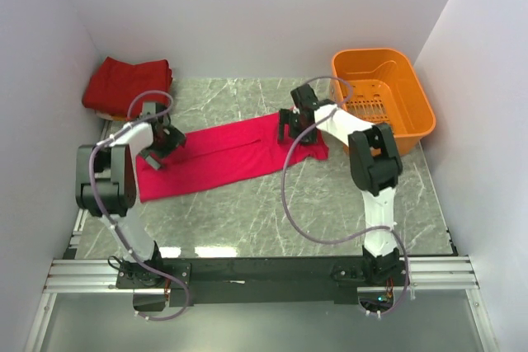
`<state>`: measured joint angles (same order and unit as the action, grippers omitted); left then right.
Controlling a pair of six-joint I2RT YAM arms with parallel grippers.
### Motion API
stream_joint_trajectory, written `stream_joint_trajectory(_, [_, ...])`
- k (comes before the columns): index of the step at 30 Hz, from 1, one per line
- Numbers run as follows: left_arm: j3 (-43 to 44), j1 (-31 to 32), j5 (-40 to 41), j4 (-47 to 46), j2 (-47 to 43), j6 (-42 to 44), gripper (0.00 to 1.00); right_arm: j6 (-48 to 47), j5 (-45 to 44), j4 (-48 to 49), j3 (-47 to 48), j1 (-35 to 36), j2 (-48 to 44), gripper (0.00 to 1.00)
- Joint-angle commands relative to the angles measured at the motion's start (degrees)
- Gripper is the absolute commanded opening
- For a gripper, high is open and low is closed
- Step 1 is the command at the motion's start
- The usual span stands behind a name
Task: Fold and stack the t-shirts
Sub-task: Fold the tshirt
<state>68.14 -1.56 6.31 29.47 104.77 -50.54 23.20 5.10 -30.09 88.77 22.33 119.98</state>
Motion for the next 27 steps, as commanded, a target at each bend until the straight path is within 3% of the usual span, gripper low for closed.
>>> stream_joint_trajectory(1, [-9.92, 3.39, -4.34, 6.19, -4.30, -1.93, 0.99, -6.14, 3.07, -7.17, 8.59, -0.97, 8.31, 0.90])
stream_joint_trajectory(7, [-27.76, 13.75, -9.72, 7.35, -16.87, -6.58, 0.99, -16.33, 7.11, -17.54, 34.06, -1.85, 23.76, 0.91])
stream_joint_trajectory(8, [-29.62, 15.26, -12.34, 7.35, -18.01, -7.72, 0.99, -20.61, 8.16, -20.94, 42.45, -1.76, 25.98, 0.91])
stream_joint_trajectory(11, [-35.87, 22.64, -19.10, 3.86, -21.70, -12.10, 0.99, -25.39, 12.03, -23.71, 53.75, -1.94, 31.45, 0.91])
stream_joint_trajectory(16, [-33.97, 35.28, -21.07, 1.64, -23.39, -15.20, 0.99, -25.05, 18.17, -10.63, 42.20, -1.85, 24.44, 0.98])
stream_joint_trajectory(22, [-25.62, 49.52, -23.09, 2.07, -19.08, -15.64, 0.99, -23.38, 19.59, -11.40, 47.81, -1.67, 28.02, 0.98])
stream_joint_trajectory(27, [-22.53, 54.73, -23.27, 2.51, -18.55, -15.90, 1.00, -19.43, 17.41, -7.62, 46.93, -1.67, 27.86, 0.97])
